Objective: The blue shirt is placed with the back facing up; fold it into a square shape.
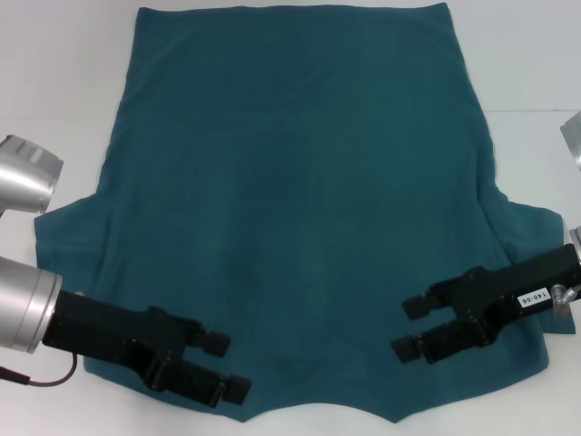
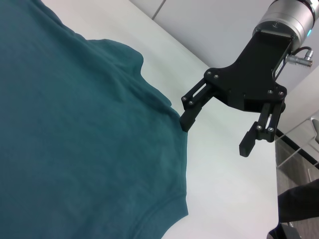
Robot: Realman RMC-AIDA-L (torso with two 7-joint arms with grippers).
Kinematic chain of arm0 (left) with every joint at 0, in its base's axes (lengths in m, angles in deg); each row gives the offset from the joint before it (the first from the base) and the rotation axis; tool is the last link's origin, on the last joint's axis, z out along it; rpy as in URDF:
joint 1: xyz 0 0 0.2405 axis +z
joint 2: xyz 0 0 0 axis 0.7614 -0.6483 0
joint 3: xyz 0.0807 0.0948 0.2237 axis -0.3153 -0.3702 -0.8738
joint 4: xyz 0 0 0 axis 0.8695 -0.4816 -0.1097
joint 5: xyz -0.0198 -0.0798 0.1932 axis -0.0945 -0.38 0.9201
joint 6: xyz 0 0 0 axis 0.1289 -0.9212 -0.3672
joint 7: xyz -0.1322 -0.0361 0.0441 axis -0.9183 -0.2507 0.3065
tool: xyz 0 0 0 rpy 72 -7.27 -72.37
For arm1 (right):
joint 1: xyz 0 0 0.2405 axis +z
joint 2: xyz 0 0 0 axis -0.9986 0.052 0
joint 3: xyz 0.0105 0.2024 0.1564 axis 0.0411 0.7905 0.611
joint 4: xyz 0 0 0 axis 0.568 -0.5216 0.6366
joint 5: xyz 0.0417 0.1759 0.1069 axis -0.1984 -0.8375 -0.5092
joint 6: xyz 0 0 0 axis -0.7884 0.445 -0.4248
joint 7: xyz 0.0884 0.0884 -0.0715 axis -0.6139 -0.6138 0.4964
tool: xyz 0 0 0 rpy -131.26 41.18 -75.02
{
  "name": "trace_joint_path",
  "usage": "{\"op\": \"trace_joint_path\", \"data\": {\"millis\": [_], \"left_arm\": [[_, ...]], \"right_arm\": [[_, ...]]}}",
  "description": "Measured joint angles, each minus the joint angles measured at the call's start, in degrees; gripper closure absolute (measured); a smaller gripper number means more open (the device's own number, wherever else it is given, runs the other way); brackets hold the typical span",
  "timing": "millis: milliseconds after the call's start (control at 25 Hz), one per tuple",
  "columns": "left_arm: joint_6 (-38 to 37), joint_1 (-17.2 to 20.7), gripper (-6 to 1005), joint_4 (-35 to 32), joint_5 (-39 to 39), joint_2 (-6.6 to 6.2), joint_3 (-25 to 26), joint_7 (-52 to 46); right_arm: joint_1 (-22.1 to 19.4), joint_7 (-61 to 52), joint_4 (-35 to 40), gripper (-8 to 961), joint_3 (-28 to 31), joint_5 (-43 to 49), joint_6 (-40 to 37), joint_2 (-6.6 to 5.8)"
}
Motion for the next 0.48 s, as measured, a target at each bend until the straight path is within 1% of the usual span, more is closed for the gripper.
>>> {"op": "trace_joint_path", "data": {"millis": [480], "left_arm": [[0.1,0.0,71,0.0,0.0,-0.06,0.6,-0.4]], "right_arm": [[-0.2,-0.4,0.1,71,0.5,0.0,0.3,-0.09]]}}
